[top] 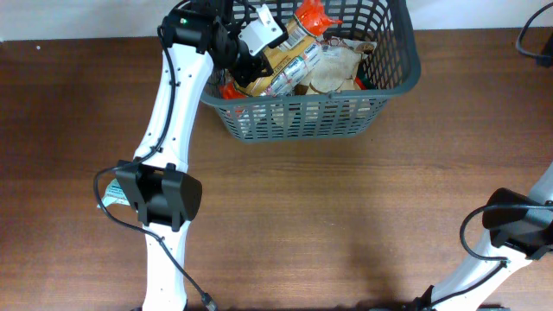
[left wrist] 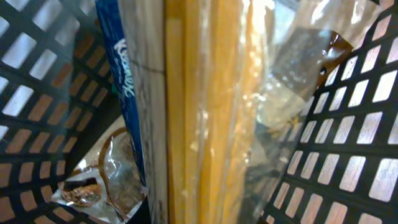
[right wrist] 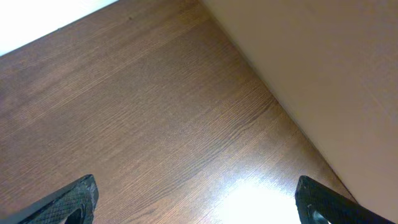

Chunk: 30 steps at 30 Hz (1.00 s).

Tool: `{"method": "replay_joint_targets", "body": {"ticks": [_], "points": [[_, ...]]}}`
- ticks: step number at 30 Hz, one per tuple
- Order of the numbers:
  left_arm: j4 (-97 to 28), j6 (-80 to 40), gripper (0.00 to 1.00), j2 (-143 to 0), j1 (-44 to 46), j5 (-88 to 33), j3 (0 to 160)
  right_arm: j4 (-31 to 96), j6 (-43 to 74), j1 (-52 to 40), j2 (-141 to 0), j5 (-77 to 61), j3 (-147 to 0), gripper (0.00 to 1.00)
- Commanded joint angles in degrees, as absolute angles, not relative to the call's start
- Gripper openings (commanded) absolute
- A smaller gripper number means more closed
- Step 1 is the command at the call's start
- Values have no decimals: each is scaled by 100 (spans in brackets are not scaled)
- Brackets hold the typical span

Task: Pack container
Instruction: 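Carry the spaghetti pack into the grey basket and release it, then withdraw the left gripper and move it over the blue wipes pack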

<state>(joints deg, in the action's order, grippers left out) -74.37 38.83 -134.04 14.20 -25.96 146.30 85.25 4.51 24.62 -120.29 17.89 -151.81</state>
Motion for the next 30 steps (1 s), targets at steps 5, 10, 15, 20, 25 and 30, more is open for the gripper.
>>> {"method": "replay_joint_targets", "body": {"ticks": [5, 10, 15, 20, 25, 30], "points": [[-7426, 3955, 49, -13124, 1422, -2698, 14702, 8508, 497, 2482, -11963, 1800, -15189, 99], [-7354, 3955, 63, -13124, 1422, -2698, 14702, 8508, 497, 2482, -11963, 1800, -15189, 99], [-6919, 3951, 63, -13102, 1420, -2692, 14726, 8508, 497, 2482, -11963, 1800, -15189, 99], [-6283, 3518, 63, -12949, 1363, -2099, 15030, 8508, 497, 2482, -11963, 1800, -15189, 99], [-6128, 3138, 63, -12628, 1188, -1302, 15738, 8508, 497, 2482, -11963, 1800, -15189, 99], [-6497, 2615, 64, -11935, 794, -1022, 16219, 8508, 497, 2482, -11963, 1800, -15189, 99]]}}
